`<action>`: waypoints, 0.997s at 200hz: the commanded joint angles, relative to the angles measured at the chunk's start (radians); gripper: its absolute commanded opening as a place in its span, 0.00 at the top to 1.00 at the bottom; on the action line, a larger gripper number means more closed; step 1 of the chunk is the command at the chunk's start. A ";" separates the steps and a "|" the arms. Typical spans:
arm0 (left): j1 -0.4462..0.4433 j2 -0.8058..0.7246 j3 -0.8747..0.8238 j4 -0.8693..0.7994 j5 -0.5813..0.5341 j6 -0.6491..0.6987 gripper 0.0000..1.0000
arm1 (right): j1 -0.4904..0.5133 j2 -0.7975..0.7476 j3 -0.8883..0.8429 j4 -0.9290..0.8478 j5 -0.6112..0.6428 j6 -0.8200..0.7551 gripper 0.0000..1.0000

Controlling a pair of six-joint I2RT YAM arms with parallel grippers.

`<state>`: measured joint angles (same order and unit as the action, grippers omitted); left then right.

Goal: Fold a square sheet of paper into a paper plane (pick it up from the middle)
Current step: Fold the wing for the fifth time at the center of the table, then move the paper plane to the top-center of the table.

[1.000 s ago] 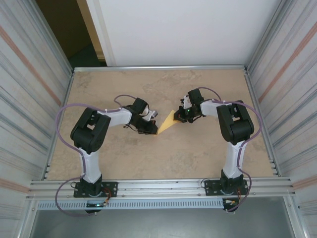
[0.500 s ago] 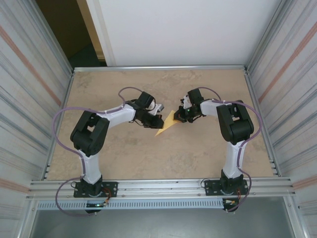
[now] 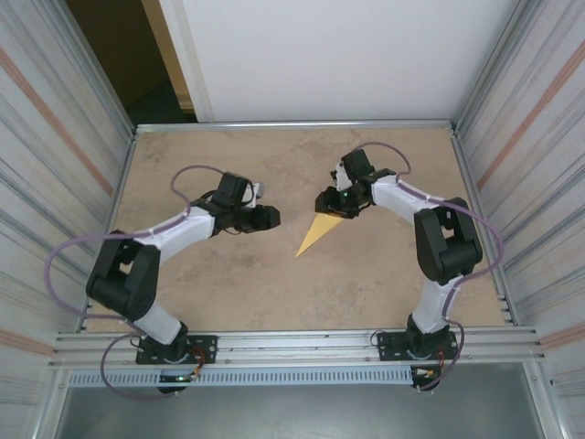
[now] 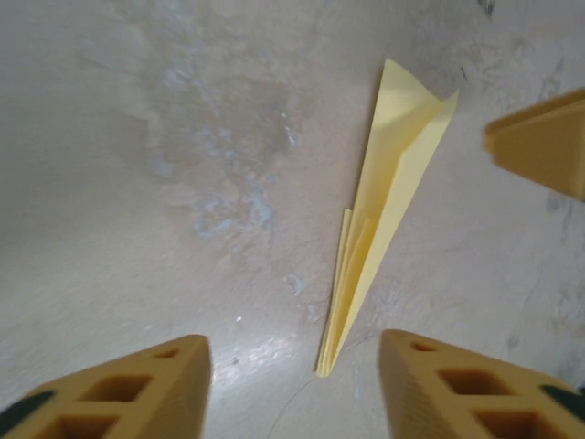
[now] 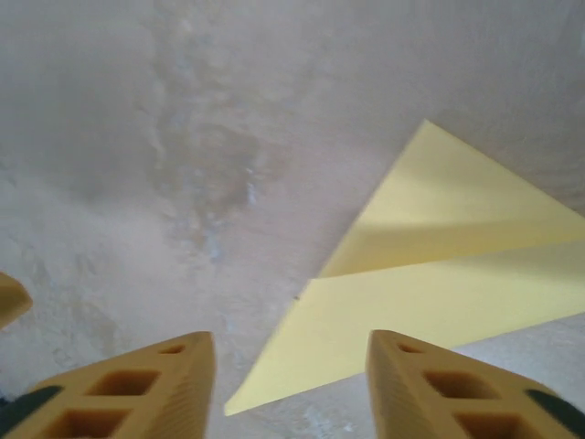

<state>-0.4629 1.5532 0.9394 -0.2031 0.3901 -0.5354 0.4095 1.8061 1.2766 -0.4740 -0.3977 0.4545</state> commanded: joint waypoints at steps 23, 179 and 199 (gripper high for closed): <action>0.033 -0.132 -0.090 -0.028 -0.152 -0.023 0.29 | 0.144 -0.044 0.062 -0.203 0.448 0.128 0.35; 0.067 -0.192 -0.181 -0.023 -0.211 0.002 0.12 | 0.301 0.254 0.267 -0.358 0.668 0.482 0.39; 0.067 -0.188 -0.177 -0.025 -0.209 0.001 0.12 | 0.306 0.246 0.263 -0.370 0.691 0.495 0.40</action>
<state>-0.4046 1.3552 0.7567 -0.2329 0.1749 -0.5533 0.7010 2.0476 1.5150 -0.7750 0.2436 0.8997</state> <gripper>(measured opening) 0.882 0.601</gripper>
